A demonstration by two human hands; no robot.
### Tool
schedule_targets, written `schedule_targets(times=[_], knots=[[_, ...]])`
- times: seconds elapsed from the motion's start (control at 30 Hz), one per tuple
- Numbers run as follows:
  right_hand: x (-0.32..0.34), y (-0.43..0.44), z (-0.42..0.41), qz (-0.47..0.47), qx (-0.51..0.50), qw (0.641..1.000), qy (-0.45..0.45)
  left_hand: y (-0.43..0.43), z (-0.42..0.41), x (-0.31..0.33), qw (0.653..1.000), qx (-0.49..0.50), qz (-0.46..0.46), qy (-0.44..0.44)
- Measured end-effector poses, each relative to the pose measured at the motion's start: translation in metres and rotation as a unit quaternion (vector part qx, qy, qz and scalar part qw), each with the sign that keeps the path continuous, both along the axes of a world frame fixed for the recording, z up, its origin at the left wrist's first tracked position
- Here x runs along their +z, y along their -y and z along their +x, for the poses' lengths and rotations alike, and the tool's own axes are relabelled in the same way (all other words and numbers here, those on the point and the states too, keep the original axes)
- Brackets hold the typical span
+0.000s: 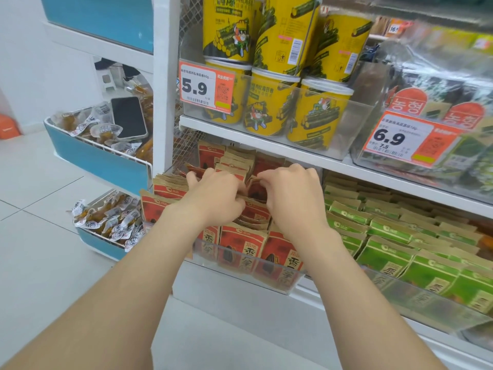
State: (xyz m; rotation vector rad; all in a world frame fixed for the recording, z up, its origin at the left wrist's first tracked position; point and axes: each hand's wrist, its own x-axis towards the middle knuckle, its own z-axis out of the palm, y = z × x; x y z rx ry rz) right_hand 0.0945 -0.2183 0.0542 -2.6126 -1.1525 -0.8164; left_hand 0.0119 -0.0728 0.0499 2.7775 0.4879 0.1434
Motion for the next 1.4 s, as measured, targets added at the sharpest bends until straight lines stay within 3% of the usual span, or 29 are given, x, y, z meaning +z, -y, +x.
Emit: schedule_targets(times=[0.3,0.37,0.47,0.57,0.7,0.8,0.87,1.0,1.1,1.23,1.33,1.4], knots=[[0.01,0.045,-0.014,0.253,0.098,0.956,0.115,0.011,-0.01,0.003,1.0,0.01,0.018,0.01],[0.017,0.049,-0.02,0.293,0.108,0.94,0.138,0.014,-0.013,0.006,0.997,0.038,0.0,0.067],[0.025,0.052,-0.03,0.343,0.132,0.921,0.13,0.02,-0.018,0.017,0.96,0.083,-0.068,0.259],[0.029,0.049,-0.044,0.409,0.166,0.896,0.054,0.04,-0.032,0.034,0.903,0.028,-0.176,0.391],[0.037,0.041,-0.071,0.539,0.17,0.809,-0.163,0.06,-0.043,0.039,0.889,-0.067,-0.174,0.417],[0.04,0.039,-0.079,0.577,0.172,0.739,-0.303,0.06,-0.04,0.035,0.885,-0.028,-0.209,0.416],[0.041,0.04,-0.08,0.563,0.186,0.715,-0.371,0.062,-0.039,0.035,0.868,0.03,-0.277,0.412],[0.039,0.04,-0.082,0.485,0.216,0.751,-0.392,0.07,-0.039,0.036,0.788,0.109,-0.455,0.399],[0.037,0.039,-0.083,0.494,0.2,0.731,-0.425,0.077,-0.041,0.039,0.76,0.069,-0.514,0.391],[0.036,0.035,-0.082,0.56,0.158,0.642,-0.499,0.09,-0.047,0.045,0.769,-0.003,-0.521,0.371],[0.036,0.027,-0.082,0.594,0.146,0.559,-0.56,0.102,-0.049,0.045,0.739,-0.003,-0.573,0.354],[0.035,0.024,-0.085,0.609,0.141,0.525,-0.577,0.107,-0.047,0.044,0.711,0.017,-0.607,0.356]])
